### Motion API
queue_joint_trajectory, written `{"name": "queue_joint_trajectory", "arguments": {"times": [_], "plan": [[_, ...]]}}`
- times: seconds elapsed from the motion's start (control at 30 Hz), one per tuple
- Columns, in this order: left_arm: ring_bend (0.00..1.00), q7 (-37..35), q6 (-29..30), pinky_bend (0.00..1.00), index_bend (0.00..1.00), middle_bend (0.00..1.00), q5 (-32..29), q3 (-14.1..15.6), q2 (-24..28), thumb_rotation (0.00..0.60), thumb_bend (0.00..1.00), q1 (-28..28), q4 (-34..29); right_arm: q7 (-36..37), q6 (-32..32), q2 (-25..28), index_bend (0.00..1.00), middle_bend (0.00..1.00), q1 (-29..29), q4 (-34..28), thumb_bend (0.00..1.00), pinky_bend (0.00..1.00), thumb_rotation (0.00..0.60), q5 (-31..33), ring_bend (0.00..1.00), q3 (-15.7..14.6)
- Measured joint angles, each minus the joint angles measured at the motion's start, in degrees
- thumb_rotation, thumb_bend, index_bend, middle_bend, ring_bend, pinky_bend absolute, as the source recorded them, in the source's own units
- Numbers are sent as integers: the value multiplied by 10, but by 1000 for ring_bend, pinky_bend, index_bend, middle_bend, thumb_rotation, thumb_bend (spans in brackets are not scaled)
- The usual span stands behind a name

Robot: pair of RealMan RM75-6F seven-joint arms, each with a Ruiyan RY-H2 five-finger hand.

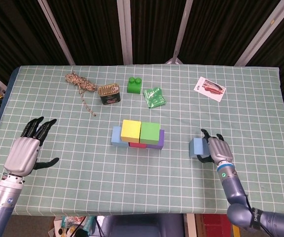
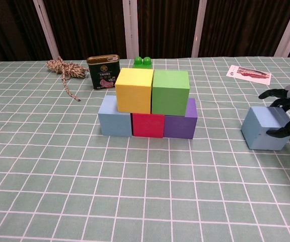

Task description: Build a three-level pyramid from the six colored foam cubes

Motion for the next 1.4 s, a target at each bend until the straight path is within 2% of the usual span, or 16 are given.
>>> {"name": "queue_joint_trajectory", "arguments": {"times": [0.27, 0.57, 0.73, 0.9, 1.4], "plan": [[0, -2, 0, 9, 7, 127, 3, 0, 2, 600, 72, 1, -3, 7, 9, 25, 0, 394, -2, -26, 390, 0, 600, -17, 249, 16], [0, -10, 2, 9, 7, 127, 0, -4, 8, 600, 72, 3, -4, -9, 15, 88, 0, 394, 24, -61, 390, 0, 600, 3, 249, 66], [0, -17, 1, 9, 7, 127, -2, -7, 12, 600, 72, 3, -5, -30, 15, 127, 0, 394, 52, -85, 390, 0, 600, 45, 249, 102], [0, -25, -1, 9, 7, 127, -6, -10, 16, 600, 72, 2, -5, -64, 16, 149, 0, 403, 85, -110, 390, 0, 600, 88, 249, 119], [0, -53, -12, 9, 12, 127, -13, -13, 31, 600, 72, 1, -1, -166, 43, 152, 0, 416, 228, -153, 390, 0, 600, 261, 249, 165]]}}
